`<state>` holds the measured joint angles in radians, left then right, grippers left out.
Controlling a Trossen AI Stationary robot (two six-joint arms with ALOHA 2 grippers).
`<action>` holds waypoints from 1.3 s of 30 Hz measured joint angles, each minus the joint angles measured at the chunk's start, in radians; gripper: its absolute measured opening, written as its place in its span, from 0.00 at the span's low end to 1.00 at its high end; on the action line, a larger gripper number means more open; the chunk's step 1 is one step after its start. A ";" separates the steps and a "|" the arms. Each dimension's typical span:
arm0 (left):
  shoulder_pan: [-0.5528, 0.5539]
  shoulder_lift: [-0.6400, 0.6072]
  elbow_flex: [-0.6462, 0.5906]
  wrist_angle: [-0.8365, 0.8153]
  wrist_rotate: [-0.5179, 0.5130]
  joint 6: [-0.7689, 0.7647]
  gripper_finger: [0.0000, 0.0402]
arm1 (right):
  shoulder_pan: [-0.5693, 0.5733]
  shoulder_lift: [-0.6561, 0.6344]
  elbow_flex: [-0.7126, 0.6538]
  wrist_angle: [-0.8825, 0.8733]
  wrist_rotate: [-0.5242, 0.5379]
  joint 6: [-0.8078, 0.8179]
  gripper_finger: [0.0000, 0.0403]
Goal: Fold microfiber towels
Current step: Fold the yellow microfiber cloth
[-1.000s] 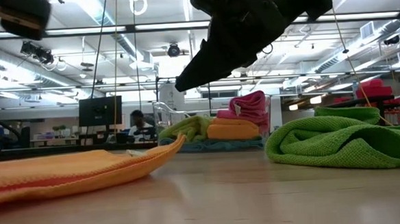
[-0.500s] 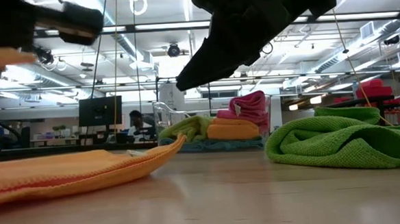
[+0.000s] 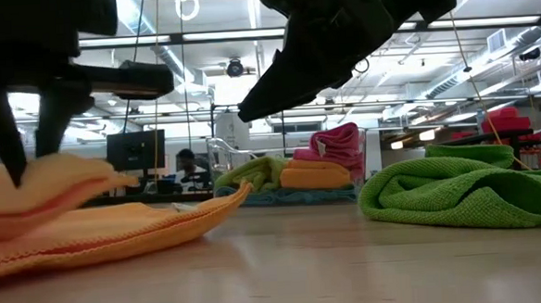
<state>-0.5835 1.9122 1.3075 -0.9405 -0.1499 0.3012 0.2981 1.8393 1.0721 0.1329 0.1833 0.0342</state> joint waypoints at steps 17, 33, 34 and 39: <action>0.000 0.002 0.000 0.088 -0.055 -0.001 0.06 | -0.001 0.000 0.000 0.016 0.000 -0.039 0.46; -0.023 -0.024 0.027 0.045 -0.146 -0.110 0.40 | -0.001 0.000 0.000 0.019 0.000 -0.039 0.46; -0.030 -0.038 0.032 0.027 -0.144 -0.125 0.42 | -0.001 0.000 0.000 0.019 0.000 -0.039 0.46; -0.078 -0.074 0.037 0.000 -0.041 -0.297 0.48 | -0.001 0.000 0.000 0.017 0.000 -0.038 0.46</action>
<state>-0.6610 1.8378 1.3449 -0.9404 -0.1912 0.0046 0.2970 1.8393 1.0721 0.1501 0.1833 -0.0040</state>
